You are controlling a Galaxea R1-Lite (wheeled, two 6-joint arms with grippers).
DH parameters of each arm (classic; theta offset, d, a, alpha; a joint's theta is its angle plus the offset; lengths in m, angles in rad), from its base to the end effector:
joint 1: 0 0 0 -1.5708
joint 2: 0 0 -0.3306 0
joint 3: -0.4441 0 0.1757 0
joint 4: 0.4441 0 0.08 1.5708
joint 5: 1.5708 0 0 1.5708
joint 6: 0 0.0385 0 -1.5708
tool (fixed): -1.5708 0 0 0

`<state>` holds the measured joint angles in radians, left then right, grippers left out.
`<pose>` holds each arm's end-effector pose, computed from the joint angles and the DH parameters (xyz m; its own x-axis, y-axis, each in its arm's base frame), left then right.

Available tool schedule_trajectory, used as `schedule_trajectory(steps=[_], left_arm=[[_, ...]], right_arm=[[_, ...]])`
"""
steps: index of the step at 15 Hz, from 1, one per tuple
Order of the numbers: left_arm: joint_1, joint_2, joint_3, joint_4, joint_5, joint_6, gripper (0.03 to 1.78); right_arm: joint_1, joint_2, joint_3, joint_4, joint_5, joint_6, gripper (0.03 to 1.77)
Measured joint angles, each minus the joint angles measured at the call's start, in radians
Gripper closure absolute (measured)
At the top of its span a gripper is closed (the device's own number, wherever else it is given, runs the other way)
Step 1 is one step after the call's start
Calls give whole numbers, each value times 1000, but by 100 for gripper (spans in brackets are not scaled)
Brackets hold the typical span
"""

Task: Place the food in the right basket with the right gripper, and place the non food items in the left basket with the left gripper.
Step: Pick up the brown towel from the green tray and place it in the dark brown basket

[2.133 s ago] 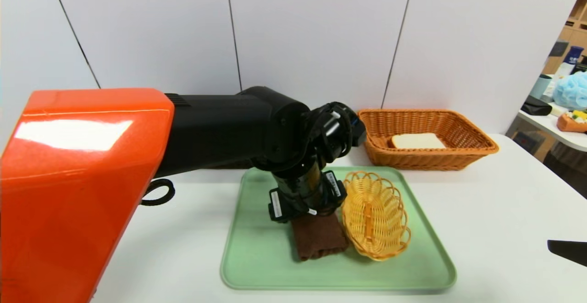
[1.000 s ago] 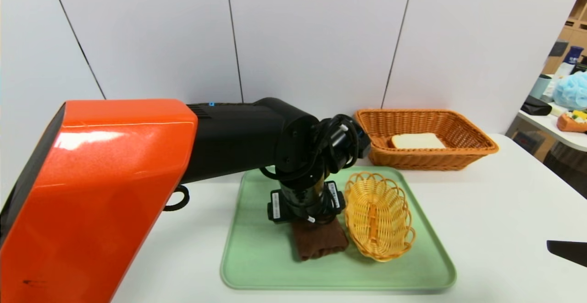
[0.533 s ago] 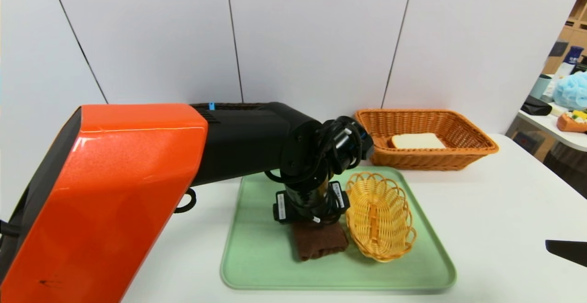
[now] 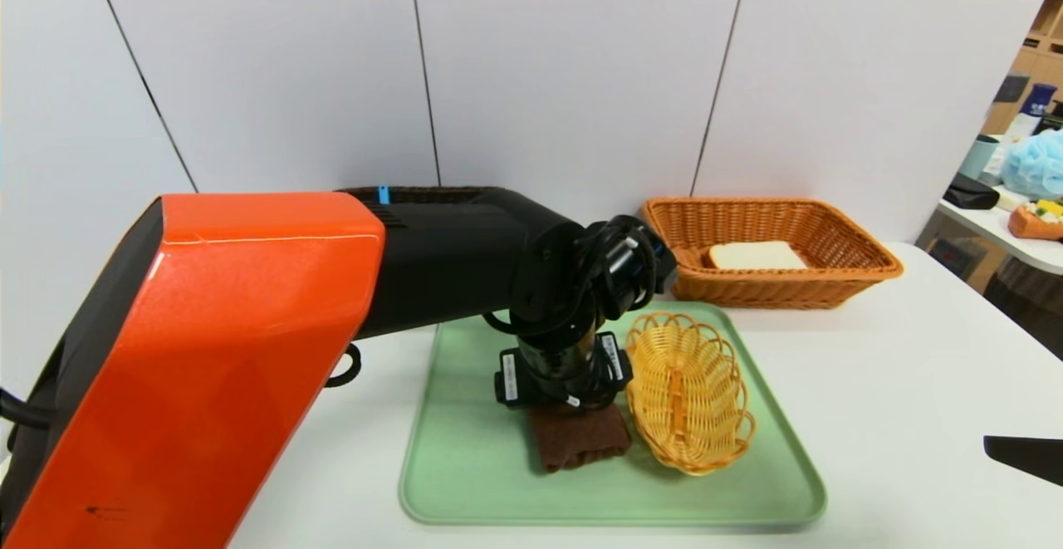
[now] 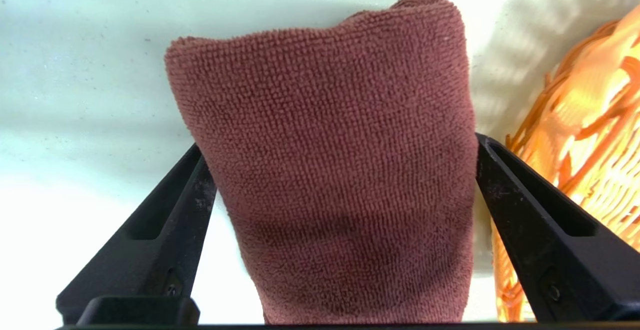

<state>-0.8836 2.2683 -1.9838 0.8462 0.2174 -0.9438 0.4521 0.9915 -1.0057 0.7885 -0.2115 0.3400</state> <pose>0.2830 -0.3317 0.1749 0.4306 -0.1848 -0.8834 -0.0561 0.9715 -0.2305 0.0581 0.0192 0.2721 0.7205 0.1165 -0.6836 -0.0656 0.9928 0.1000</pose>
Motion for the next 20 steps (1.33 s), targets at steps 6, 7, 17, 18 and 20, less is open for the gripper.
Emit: schedule_trajectory(steps=[6, 7, 17, 18, 20], left_arm=[[0, 7, 0, 1, 2, 4, 12], [0, 7, 0, 1, 2, 4, 12], [0, 10, 0, -3, 4, 7, 101], [0, 10, 0, -3, 3, 6, 115], [0, 10, 0, -1, 4, 6, 128]], right_arm=[[0, 3, -1, -1, 1, 0, 10], [0, 5, -1, -1, 1, 0, 10], [-3, 8, -1, -1, 7, 0, 10], [-4, 7, -1, -1, 7, 0, 10], [-4, 7, 0, -1, 7, 0, 10]])
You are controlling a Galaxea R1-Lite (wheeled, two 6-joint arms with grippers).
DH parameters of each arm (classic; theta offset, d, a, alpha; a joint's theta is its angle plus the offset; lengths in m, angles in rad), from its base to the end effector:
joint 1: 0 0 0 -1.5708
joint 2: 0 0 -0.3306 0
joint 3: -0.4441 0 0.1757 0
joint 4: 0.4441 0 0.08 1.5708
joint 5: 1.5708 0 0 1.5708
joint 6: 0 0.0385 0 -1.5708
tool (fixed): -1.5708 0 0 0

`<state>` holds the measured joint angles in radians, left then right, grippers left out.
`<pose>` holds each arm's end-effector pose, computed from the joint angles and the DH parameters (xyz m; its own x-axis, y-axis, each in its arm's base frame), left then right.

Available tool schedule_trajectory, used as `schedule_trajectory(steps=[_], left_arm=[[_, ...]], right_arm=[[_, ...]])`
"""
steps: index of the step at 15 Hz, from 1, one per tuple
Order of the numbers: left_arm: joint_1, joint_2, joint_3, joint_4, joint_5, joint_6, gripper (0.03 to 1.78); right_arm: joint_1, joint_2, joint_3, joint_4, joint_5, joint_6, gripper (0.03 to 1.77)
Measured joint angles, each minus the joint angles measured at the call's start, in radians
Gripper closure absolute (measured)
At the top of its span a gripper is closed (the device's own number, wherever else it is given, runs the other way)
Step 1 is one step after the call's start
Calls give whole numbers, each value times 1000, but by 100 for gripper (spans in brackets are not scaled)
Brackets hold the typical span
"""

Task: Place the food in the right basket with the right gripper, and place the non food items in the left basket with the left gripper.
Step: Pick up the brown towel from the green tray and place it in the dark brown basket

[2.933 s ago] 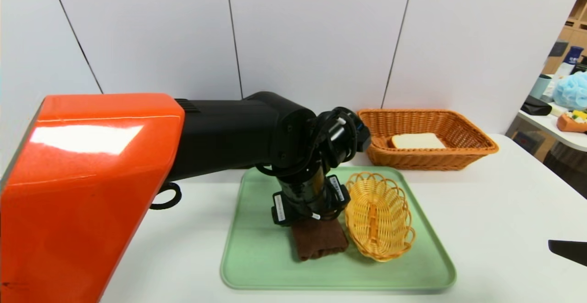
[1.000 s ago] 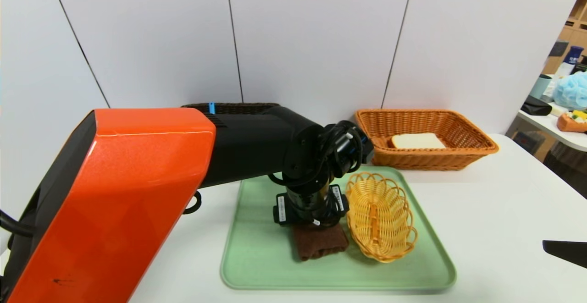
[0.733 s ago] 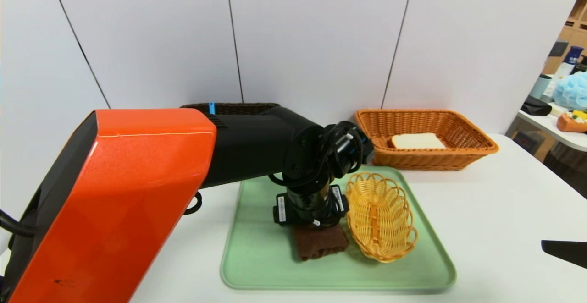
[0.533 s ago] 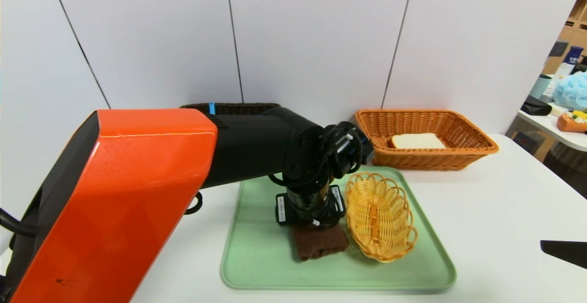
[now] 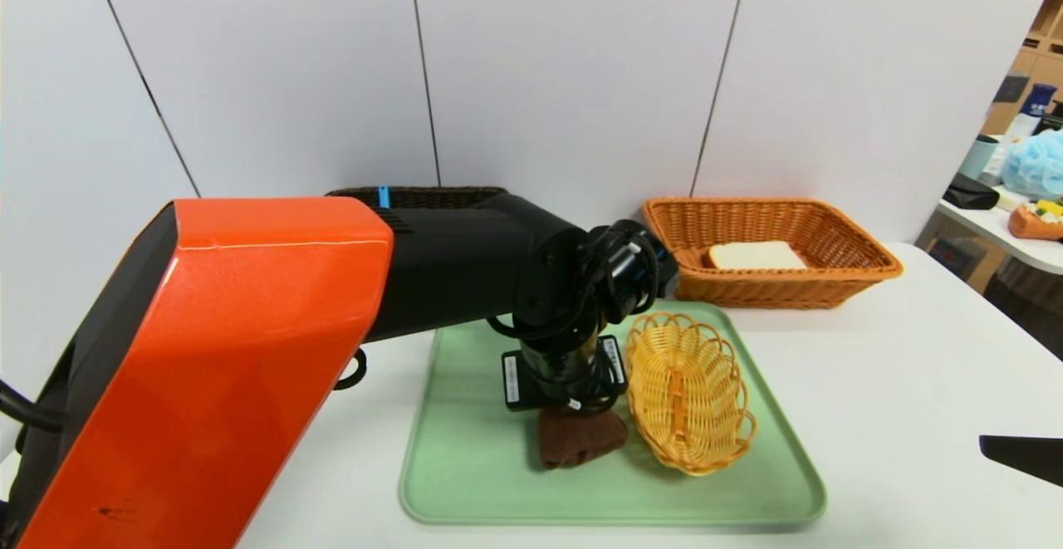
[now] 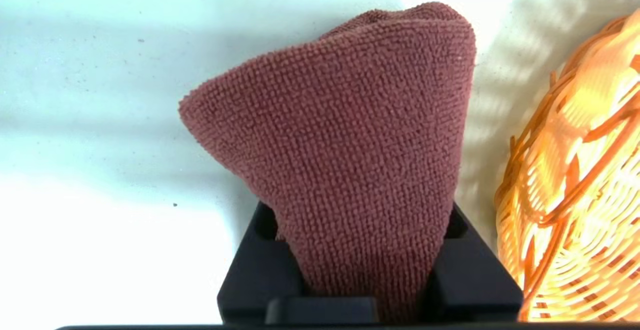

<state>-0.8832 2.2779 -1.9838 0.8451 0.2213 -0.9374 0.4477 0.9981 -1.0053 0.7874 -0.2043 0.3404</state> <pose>0.2843 -0.3329 0.1708 0.4287 -0.1761 -0.8861 -0.0529 0.9743 -0.2192 0.0598 0.0201 0.2717 0.7152 0.1184 -0.6888 -0.0653 0.9926 0.1028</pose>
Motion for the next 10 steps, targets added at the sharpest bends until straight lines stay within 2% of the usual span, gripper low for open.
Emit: schedule_trajectory(steps=[5, 10], left_arm=[[0, -15, 1, 2, 0, 1, 128], [-14, -143, 0, -10, 0, 43, 128]], right_arm=[[0, 0, 3, 1, 0, 0, 10], [-2, -3, 13, 3, -1, 3, 10]])
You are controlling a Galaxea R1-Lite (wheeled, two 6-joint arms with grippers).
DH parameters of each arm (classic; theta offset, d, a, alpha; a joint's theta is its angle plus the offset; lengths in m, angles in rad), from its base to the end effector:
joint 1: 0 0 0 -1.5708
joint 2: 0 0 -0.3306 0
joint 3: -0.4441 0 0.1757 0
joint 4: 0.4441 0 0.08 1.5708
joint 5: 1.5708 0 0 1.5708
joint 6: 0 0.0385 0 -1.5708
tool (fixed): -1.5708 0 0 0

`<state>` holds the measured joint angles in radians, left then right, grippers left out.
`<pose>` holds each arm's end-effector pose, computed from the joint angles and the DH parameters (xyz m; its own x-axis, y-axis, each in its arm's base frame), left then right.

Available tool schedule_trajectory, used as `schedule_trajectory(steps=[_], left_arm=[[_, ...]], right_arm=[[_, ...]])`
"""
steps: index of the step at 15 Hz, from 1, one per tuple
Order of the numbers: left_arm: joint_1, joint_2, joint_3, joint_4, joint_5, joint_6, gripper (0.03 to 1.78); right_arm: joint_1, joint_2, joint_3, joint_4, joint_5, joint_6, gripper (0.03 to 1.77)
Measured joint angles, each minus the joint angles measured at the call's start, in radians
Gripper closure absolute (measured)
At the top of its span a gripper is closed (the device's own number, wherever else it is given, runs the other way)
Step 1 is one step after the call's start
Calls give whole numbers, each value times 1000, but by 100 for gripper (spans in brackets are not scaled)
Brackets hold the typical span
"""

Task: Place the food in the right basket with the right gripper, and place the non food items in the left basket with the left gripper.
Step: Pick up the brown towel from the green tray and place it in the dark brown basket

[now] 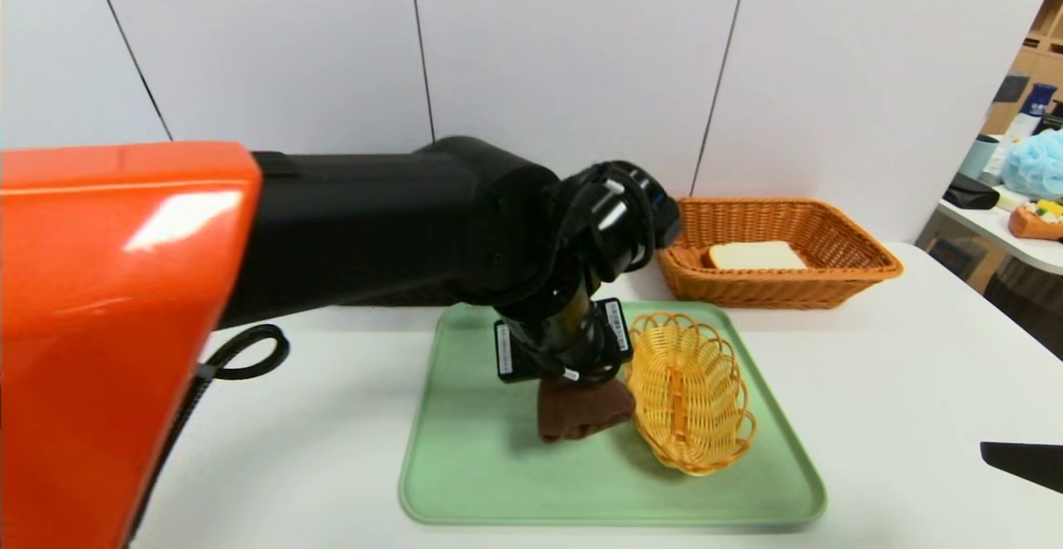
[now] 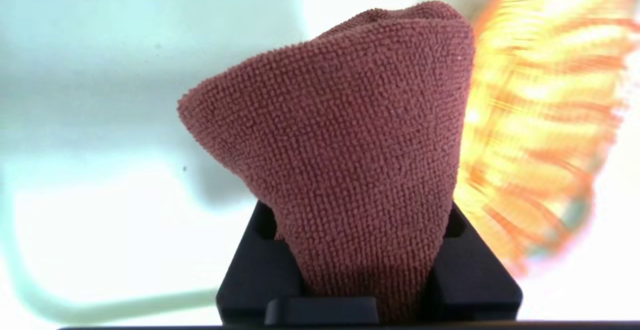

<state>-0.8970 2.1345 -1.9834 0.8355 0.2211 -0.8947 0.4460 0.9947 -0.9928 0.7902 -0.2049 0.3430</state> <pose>0.2622 -0.3149 0.2321 0.5071 -0.2837 -0.8138 0.0239 0.9485 -0.3157 0.0587 0.0194 0.2686 0.7082 0.1131 -0.6969 -0.0603 0.9932 0.0998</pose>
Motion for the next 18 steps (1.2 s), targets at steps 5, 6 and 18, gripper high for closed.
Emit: schedule_trajectory(steps=[5, 6, 18], left_arm=[[130, -179, -1, -98, 9, 88, 128], [182, -198, -1, -129, 13, 133, 128], [529, -13, 8, -641, 91, 609, 128]], right_arm=[[0, -11, 35, 0, -1, 1, 10], [0, -16, 42, 0, -1, 1, 10], [-3, -37, 51, 4, -4, 1, 10]])
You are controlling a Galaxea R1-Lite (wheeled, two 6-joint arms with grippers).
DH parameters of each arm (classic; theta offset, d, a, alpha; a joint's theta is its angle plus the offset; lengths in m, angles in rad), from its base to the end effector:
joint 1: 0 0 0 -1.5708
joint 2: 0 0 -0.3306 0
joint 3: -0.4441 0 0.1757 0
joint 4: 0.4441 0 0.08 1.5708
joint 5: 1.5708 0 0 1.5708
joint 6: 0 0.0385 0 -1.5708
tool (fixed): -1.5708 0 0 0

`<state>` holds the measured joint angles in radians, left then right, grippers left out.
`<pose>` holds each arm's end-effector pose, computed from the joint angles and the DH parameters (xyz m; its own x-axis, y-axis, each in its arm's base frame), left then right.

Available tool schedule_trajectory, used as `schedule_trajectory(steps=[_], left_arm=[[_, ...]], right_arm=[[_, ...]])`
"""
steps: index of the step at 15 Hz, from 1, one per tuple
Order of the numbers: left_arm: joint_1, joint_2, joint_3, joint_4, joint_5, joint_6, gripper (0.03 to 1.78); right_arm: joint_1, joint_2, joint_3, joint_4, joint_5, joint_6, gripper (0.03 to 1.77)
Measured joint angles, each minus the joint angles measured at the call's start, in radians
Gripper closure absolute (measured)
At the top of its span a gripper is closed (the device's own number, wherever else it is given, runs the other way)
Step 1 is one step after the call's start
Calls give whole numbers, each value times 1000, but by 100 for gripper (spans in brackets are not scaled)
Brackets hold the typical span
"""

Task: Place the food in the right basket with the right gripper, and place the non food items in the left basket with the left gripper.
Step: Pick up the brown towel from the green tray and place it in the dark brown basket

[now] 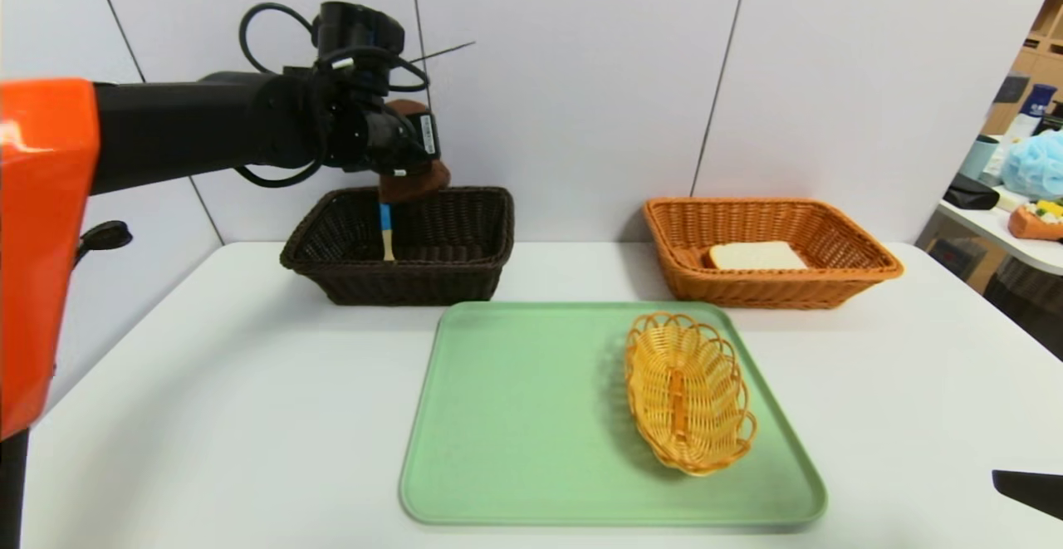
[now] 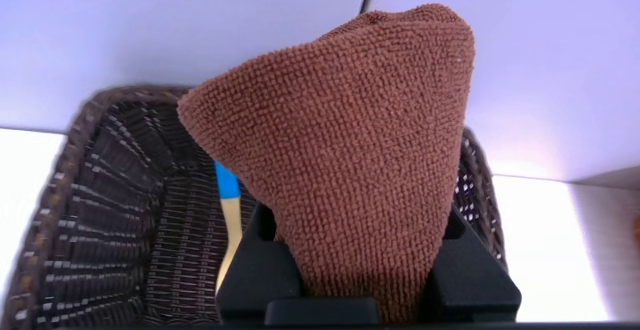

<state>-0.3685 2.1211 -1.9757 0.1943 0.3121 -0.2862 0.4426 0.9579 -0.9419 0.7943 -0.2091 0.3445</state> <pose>0.4248 -0.1513 0.2946 0.9477 -0.0368 -0.3171 -0.0180 0.9856 -0.1680 0.0493 0.0145 0.2581 0.6982 0.1012 -0.7087 -0.0515 0.9945 0.0912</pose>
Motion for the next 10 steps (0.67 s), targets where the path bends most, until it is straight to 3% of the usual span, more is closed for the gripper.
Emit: schedule_trajectory(steps=[10], left_arm=[[-8, 160, 0, 6, 5, -66, 128]], right_arm=[[0, 2, 7, -3, 1, -1, 10]])
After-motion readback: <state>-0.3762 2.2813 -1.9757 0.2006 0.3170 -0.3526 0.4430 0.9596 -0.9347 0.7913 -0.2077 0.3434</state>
